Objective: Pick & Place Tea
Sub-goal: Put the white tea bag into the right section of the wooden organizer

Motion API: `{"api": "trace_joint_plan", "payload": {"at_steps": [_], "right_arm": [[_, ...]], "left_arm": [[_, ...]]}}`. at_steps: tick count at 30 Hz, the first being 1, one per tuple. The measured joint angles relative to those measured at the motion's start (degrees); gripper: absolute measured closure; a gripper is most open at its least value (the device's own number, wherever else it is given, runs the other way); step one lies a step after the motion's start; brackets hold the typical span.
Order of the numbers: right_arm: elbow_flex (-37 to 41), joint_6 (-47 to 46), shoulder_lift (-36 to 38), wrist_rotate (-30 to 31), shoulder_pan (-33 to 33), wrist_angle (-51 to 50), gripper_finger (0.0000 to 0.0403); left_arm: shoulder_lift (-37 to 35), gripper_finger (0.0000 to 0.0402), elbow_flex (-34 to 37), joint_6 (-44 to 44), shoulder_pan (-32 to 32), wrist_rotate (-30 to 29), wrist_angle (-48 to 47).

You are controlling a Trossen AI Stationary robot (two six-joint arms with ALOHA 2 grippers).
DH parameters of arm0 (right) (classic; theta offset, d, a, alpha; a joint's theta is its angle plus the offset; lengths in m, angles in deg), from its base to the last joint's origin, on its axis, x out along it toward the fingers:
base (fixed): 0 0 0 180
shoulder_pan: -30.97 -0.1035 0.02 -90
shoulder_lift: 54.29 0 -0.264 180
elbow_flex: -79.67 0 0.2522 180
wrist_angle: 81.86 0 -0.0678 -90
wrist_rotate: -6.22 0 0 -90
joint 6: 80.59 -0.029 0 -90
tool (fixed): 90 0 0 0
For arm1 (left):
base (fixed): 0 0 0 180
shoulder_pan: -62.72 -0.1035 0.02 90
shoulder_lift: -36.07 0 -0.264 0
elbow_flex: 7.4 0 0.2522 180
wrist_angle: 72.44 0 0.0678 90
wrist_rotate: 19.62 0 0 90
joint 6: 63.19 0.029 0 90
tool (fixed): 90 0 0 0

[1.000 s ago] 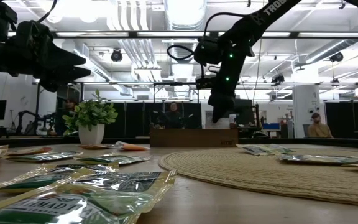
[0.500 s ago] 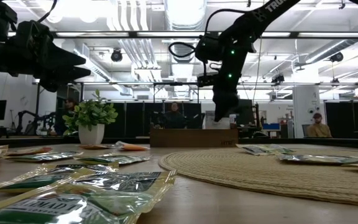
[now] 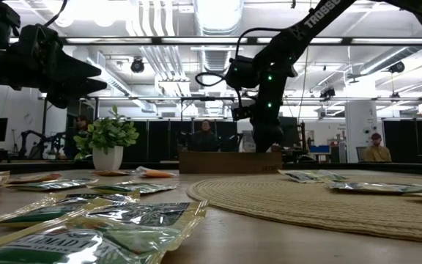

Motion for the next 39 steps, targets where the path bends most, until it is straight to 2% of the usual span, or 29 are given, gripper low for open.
{"api": "trace_joint_plan", "payload": {"at_steps": [10,23,34,39], "right_arm": [[-0.43,1.23,0.4,0.76,0.0,0.25,0.0172],[-0.55,-0.47,7.28,0.15,0.0,-0.82,0.0161],[-0.5,-18.31,15.01,-12.04,0.0,-0.55,0.0174],[-0.5,-26.72,16.12,-17.04,0.02,3.87,0.0177]], "left_arm": [[-0.02,0.0168,0.0,-0.02,-0.01,0.01,0.01],[0.0,0.0168,0.0,0.0,0.0,0.01,0.01],[0.0,0.0168,0.0,-0.01,0.0,-0.01,0.01],[0.0,0.0168,0.0,0.0,0.0,0.01,0.01]]}}
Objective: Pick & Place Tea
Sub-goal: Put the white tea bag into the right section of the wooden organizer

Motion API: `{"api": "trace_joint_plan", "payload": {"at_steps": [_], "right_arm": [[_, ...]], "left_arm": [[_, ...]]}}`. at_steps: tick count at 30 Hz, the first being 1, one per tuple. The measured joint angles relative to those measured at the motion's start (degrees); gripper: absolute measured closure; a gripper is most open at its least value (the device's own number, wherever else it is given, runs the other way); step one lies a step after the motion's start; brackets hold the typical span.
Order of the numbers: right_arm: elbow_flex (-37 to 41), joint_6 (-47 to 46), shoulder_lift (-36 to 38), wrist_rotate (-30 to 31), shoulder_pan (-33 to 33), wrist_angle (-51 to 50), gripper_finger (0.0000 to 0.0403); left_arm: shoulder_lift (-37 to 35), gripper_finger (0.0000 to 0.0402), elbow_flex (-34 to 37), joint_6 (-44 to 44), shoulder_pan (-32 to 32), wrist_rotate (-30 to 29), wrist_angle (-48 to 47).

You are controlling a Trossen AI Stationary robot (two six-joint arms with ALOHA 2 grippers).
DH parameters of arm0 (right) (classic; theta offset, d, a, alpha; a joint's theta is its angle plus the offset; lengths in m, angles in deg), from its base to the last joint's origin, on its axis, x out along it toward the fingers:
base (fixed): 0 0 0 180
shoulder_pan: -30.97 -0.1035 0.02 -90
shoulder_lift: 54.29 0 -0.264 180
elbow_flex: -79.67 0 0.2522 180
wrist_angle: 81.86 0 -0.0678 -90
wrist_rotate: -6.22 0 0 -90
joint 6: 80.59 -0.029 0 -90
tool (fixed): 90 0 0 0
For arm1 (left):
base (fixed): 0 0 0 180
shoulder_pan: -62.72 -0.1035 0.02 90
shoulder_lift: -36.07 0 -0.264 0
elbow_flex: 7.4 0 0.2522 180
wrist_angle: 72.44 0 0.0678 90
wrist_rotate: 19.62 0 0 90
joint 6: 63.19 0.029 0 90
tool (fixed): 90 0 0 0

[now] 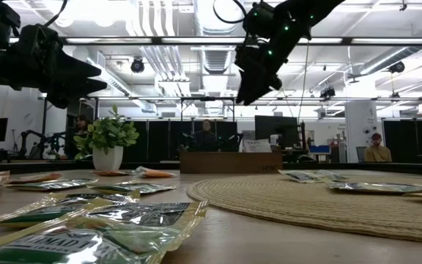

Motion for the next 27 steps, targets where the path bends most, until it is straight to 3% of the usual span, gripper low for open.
{"api": "trace_joint_plan", "payload": {"at_steps": [15,23,27], "right_arm": [[-0.48,-23.8,-0.87,-3.48,-0.33,3.18,0.0179],[-1.65,-8.84,-0.87,-15.32,-1.84,7.18,0.0179],[-1.97,-0.61,-0.87,-16.72,-2.87,8.49,0.0179]], "left_arm": [[0.0,0.0168,0.0,0.0,-0.02,0.0,0.0],[0.0,0.0168,0.0,0.0,0.0,0.0,0.0],[0.0,0.0168,0.0,-0.02,-0.01,0.0,0.0]]}}
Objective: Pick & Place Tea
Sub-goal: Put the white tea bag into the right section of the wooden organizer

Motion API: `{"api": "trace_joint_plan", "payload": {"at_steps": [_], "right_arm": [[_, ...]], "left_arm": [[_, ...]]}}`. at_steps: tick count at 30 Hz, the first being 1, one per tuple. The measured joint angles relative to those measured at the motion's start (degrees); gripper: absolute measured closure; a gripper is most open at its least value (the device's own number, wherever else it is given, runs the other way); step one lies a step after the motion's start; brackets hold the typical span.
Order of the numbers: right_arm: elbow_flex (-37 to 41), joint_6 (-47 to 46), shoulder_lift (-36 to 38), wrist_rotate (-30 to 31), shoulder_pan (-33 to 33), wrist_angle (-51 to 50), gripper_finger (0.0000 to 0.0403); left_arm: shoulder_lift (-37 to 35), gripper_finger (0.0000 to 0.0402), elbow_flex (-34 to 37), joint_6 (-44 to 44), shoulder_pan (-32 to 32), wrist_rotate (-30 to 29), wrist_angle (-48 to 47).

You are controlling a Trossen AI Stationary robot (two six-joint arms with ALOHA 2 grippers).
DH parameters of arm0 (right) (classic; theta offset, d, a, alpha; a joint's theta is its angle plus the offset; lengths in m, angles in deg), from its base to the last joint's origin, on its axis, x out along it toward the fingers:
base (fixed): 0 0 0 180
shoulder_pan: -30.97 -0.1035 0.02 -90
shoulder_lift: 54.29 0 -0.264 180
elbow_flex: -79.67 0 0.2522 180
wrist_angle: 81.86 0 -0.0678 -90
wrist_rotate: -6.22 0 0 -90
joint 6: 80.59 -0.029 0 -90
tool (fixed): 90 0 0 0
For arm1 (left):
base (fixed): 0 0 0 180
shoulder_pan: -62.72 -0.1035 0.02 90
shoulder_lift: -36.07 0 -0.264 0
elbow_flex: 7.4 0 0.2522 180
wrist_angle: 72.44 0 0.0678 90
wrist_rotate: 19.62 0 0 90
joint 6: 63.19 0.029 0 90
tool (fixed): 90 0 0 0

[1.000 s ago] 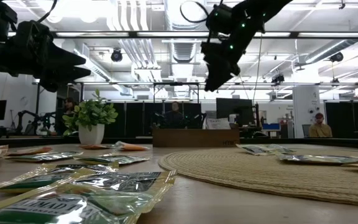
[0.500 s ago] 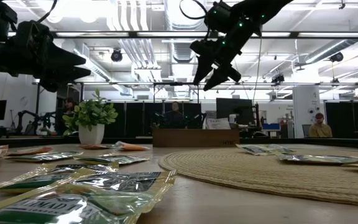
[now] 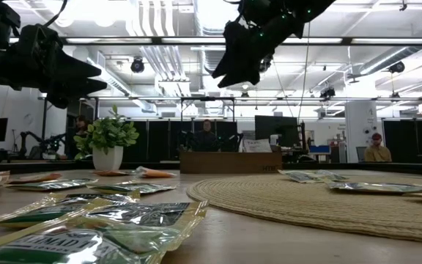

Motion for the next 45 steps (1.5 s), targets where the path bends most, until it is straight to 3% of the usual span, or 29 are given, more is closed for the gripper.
{"api": "trace_joint_plan", "payload": {"at_steps": [4,11,25,32,36,45], "right_arm": [[0.07,7.58,-0.02,0.31,-0.46,1.3,0.0179],[-1.32,7.93,-0.86,0.37,0.4,2.79,0.0179],[-15.2,10.47,-11.8,-4.39,1.27,0.9,0.0179],[-15.23,10.03,-8.81,-4.79,1.23,-2.98,0.019],[-15.21,9.45,-6.49,-8.71,1.25,-9.07,0.0204],[-11.2,5.28,0.89,-10.14,1.29,-11.56,0.0276]], "left_arm": [[0.0,0.0168,0.0,0.01,0.01,-0.02,0.0],[0.0,0.0168,0.0,0.02,0.01,-0.01,0.0],[0.0,0.0168,0.0,0.01,0.0,-0.01,0.0],[0.0,0.0168,0.0,0.0,0.01,0.0,0.0],[0.0,0.0168,0.0,0.0,0.0,0.0,0.0],[0.0,0.0168,0.0,0.02,0.01,-0.01,0.0]]}}
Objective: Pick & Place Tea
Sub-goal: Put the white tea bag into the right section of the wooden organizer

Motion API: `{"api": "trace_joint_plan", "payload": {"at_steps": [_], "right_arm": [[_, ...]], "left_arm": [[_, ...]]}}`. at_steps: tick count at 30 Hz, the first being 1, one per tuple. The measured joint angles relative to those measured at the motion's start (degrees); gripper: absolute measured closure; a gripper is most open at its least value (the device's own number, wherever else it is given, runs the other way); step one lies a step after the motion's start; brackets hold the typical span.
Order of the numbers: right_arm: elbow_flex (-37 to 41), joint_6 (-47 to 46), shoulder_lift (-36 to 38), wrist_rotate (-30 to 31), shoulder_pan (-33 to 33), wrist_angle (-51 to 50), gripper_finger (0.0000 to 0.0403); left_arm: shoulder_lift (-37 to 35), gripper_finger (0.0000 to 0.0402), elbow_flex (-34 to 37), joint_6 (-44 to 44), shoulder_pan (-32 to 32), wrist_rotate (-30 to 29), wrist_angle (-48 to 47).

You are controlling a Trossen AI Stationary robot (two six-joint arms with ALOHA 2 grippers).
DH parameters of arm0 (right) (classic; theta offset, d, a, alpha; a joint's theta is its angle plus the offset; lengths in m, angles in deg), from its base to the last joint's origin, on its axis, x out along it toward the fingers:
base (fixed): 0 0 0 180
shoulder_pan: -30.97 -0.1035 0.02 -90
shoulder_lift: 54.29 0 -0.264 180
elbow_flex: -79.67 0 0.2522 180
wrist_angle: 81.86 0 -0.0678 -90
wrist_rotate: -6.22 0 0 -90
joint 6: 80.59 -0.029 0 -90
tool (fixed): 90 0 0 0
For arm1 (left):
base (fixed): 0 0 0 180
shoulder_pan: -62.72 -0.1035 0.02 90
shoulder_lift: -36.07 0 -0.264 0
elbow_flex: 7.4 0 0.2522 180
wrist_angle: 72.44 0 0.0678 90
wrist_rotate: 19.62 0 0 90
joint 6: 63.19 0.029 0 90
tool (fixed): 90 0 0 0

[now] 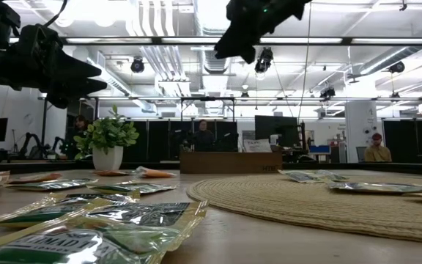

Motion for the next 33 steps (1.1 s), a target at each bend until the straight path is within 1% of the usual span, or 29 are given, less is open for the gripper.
{"api": "trace_joint_plan", "payload": {"at_steps": [4,8,11,12,13,15,16,18,20,22,26,30,33], "right_arm": [[2.95,-1.91,4.14,0.0,-0.08,0.15,0.0317],[7.78,-3.46,8.84,0.0,-0.2,0.58,0.0351],[13.5,-6.13,13.17,0.0,-0.17,5.26,0.0371],[15.73,-7.61,14.74,0.01,-0.17,8.23,0.0377],[18.06,-9.23,16.33,0.02,-0.17,11.43,0.0381],[22.7,-12.82,19.25,0.02,-0.17,18.73,0.0389],[24.99,-14.68,20.59,0.02,-0.17,22.64,0.0392],[29.35,-18.47,22.87,0.04,-0.17,30.34,0.0394],[33.15,-22.16,24.8,0.04,-0.17,36.17,0.0394],[36.15,-24.91,26.14,0.08,-0.17,39.92,0.0394],[40.38,-27.49,27.9,0.15,-0.38,41.51,0.0394],[43.92,-28.94,29.39,0.11,-0.48,45.1,0.0394],[46.19,-28.61,30.36,0.13,-0.44,48.33,0.0394]], "left_arm": [[0.0,0.0168,0.0,-0.02,-0.01,0.01,0.0],[0.0,0.0168,0.0,-0.02,0.0,0.0,0.05],[0.0,0.0168,0.0,-1.47,-0.02,-0.08,0.38],[0.0,0.0168,0.0,-4.55,0.01,-0.04,0.66],[0.0,0.0168,0.0,-10.34,0.04,0.41,1.33],[-0.02,0.0168,0.0,-25.43,0.04,2.23,3.16],[0.01,0.0168,0.0,-31.39,0.04,2.51,4.1],[0.17,0.0168,0.0,-39.96,-0.04,2.7,5.19],[0.2,0.0168,0.0,-46.08,-0.02,2.72,5.58],[0.24,0.0168,0.0,-51.21,0.01,1.48,6.19],[0.26,0.0168,0.0,-59.15,0.0,-3.7,6.32],[0.31,0.0168,0.0,-64.25,0.0,-8.48,6.38],[0.33,0.0168,0.0,-67.69,-0.01,-13.58,6.4]]}}
